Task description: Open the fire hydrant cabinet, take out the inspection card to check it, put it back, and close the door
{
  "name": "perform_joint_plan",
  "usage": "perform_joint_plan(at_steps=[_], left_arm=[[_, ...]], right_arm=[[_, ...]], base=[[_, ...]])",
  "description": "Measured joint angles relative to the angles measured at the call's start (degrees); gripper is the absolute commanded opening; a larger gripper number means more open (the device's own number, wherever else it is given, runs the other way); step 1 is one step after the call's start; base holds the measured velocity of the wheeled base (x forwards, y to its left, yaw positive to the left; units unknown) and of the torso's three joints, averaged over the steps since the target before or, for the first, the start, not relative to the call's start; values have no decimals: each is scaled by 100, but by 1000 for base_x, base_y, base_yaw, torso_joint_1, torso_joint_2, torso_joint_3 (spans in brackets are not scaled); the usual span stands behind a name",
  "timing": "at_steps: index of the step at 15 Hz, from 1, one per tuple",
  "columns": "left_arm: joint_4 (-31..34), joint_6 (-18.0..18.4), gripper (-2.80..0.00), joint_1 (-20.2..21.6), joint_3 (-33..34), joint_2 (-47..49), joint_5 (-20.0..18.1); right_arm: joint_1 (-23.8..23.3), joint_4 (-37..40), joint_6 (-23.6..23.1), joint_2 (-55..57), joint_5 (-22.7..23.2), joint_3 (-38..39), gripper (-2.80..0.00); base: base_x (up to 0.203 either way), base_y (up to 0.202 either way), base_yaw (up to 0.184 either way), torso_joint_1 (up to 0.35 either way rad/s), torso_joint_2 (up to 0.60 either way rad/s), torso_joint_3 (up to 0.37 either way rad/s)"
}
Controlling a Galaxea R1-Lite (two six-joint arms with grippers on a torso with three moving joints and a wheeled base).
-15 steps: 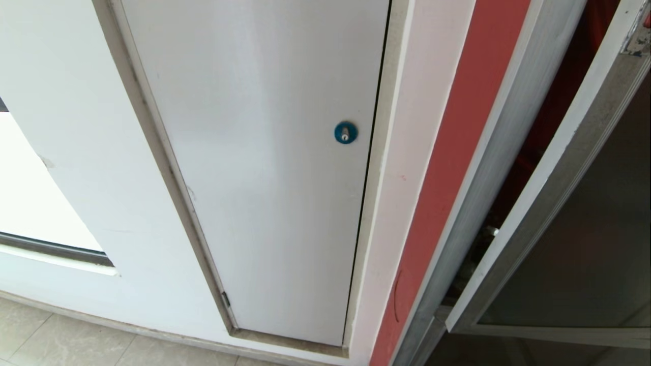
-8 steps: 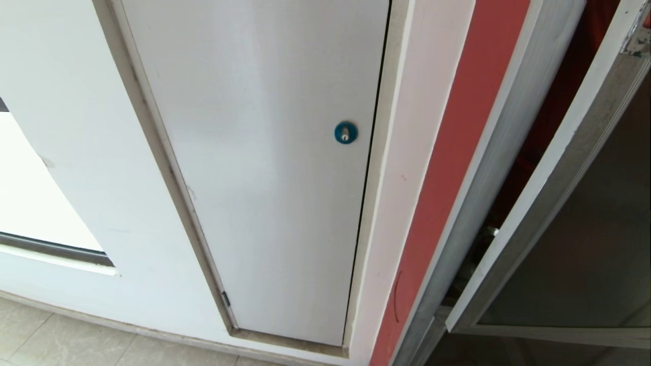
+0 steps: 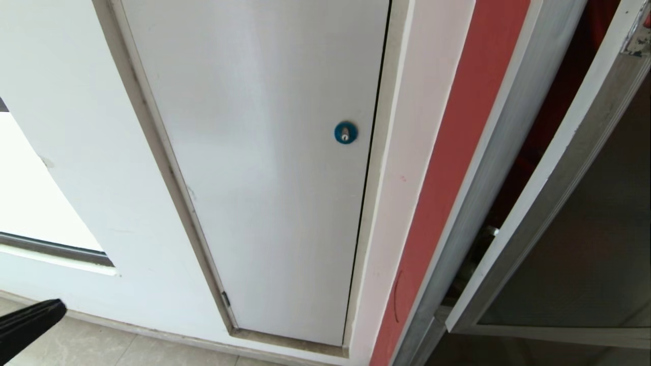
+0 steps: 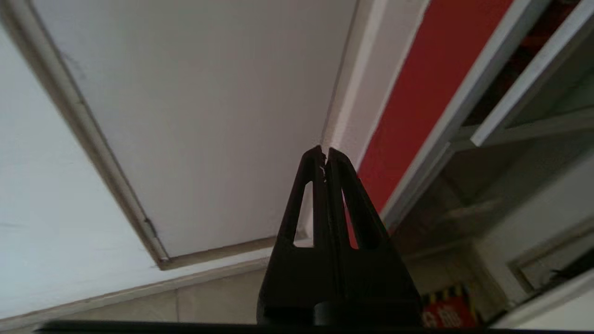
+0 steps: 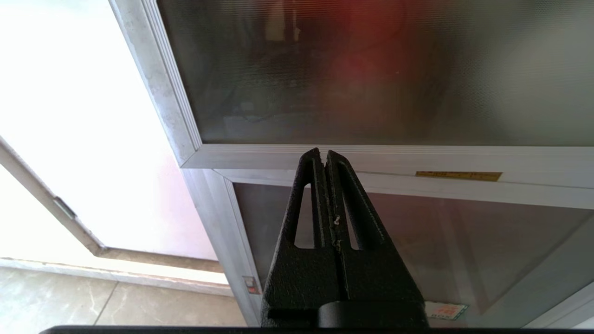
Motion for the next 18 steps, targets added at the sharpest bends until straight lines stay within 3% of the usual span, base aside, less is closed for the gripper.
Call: perform_joint_plan(at_steps=[2, 6, 9, 12, 18], left_arm=[[-11, -53, -280, -629, -637, 978, -332], [-54, -118, -280, -1930, -1847, 2671, -503], [-556, -160, -280, -2435, -2431, 3720, -528], [-1147, -456, -280, -3035, -3045, 4628, -542], [-1205, -576, -280, -4111, -4100, 5853, -545]], right_arm=[[0, 6, -4, 0, 0, 0, -280], [0, 9, -3, 0, 0, 0, -280], [0, 10, -6, 0, 0, 0, -280], [0, 20, -12, 0, 0, 0, -280], [0, 20, -13, 0, 1, -2, -280]], base=[[0, 0, 0, 0, 0, 0], [0, 0, 0, 0, 0, 0], [0, 0, 0, 0, 0, 0], [0, 0, 0, 0, 0, 0], [0, 0, 0, 0, 0, 0]])
